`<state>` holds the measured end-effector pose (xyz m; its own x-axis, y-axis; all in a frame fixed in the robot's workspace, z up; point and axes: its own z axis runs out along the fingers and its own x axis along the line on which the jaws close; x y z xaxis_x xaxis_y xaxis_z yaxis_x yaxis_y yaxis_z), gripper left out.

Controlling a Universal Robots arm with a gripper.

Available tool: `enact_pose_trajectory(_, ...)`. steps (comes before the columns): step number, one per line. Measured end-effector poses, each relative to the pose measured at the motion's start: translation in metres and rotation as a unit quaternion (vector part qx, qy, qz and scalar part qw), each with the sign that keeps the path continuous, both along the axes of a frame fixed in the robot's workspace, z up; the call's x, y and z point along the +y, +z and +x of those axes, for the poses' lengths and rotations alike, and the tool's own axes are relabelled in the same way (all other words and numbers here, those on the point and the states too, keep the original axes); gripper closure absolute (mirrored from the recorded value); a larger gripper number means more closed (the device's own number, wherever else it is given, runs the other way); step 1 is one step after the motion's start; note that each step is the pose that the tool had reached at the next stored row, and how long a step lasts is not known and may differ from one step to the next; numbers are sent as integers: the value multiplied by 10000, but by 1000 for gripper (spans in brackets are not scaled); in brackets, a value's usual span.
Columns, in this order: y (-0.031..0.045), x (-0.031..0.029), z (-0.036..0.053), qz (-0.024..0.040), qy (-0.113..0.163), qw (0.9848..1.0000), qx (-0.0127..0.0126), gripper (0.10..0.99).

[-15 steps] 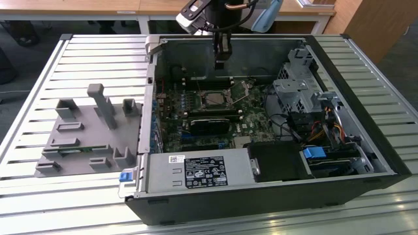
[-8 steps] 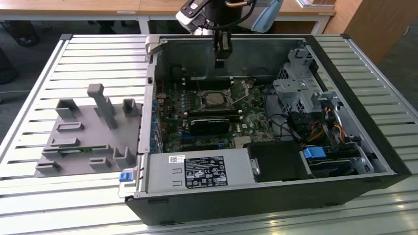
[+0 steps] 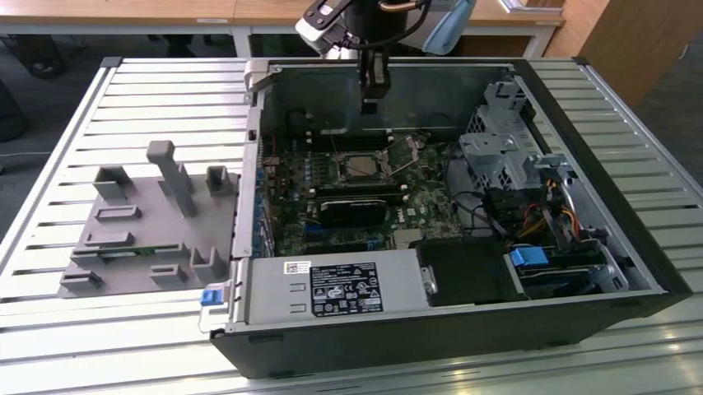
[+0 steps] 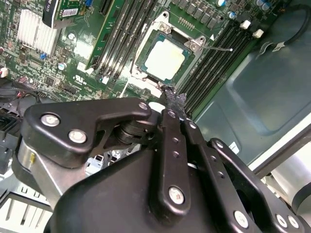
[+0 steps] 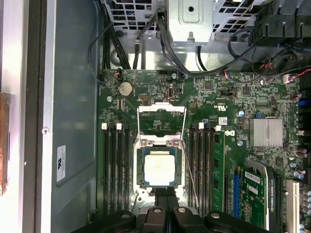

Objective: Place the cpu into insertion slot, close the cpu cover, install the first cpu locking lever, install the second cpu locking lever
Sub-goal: 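Close the cpu cover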

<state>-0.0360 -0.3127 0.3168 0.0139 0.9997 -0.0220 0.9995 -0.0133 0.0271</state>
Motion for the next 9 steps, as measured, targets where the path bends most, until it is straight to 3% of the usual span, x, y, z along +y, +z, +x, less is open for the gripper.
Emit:
enact_pose_trajectory(1,0,0,0,0,0,10000,0,973)
enact_pose_trajectory(2,0,0,0,0,0,10000,0,910)
enact_pose_trajectory(5,1,0,0,0,0,10000,0,910)
enact_pose_trajectory(9,1,0,0,0,0,10000,0,980)
